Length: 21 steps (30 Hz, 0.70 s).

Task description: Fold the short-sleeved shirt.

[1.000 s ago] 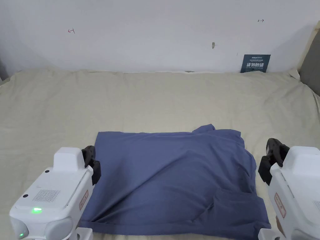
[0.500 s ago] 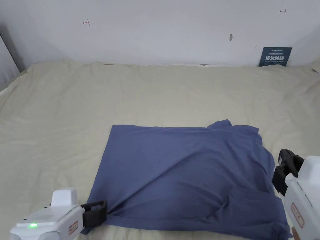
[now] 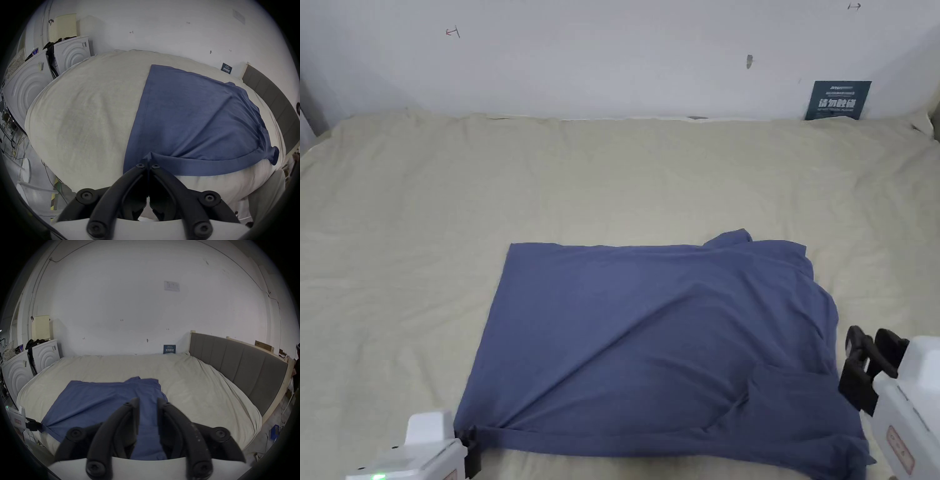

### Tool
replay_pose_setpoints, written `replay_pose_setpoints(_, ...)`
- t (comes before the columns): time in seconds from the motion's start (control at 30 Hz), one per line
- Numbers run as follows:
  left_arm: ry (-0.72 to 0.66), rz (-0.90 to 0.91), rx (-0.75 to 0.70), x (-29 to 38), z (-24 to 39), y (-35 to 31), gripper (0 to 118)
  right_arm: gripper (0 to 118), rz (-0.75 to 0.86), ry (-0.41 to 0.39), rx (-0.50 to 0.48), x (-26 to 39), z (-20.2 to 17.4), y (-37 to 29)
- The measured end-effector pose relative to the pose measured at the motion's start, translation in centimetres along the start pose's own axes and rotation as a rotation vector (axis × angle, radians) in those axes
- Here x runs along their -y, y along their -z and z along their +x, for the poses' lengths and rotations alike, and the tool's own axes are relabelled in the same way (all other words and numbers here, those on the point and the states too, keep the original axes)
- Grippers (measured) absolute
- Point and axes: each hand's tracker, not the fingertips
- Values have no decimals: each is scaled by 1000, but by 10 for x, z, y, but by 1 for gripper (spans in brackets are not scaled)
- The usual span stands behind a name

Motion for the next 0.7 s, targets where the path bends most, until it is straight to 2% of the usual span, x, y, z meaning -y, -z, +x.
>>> replay_pose_setpoints(0.07, -9, 26, -2, -3, 1, -4, 1, 52, -83, -3, 14, 14, 8, 7)
replay_pose_setpoints(0.13, -8, 44, 1, -8, -1, -10, 1, 86, -183, -4, 17, 34, 17, 17)
replay_pose_setpoints(0.2, -8, 61, 10, -14, -2, -14, 1, 107, -307, -21, 34, 58, 25, 30)
replay_pose_setpoints(0.3, -3, 81, 15, -21, -4, -18, 1, 109, -448, -32, 62, 93, 31, 49)
replay_pose_setpoints(0.4, -11, 97, 19, -27, -1, -24, 1, 108, -496, -5, 57, 114, 32, 61)
replay_pose_setpoints(0.47, -13, 102, 21, -29, 0, -26, 1, 102, -503, 6, 60, 121, 31, 68)
replay_pose_setpoints(0.5, -12, 102, 20, -30, 0, -26, 1, 92, -507, 12, 56, 123, 31, 71)
replay_pose_setpoints(0.63, -7, 100, 16, -33, 1, -22, 1, 12, -544, 44, -16, 127, 31, 86)
replay_pose_setpoints(0.7, -12, 102, 13, -35, 0, -21, 1, 6, -532, 49, -30, 125, 30, 84)
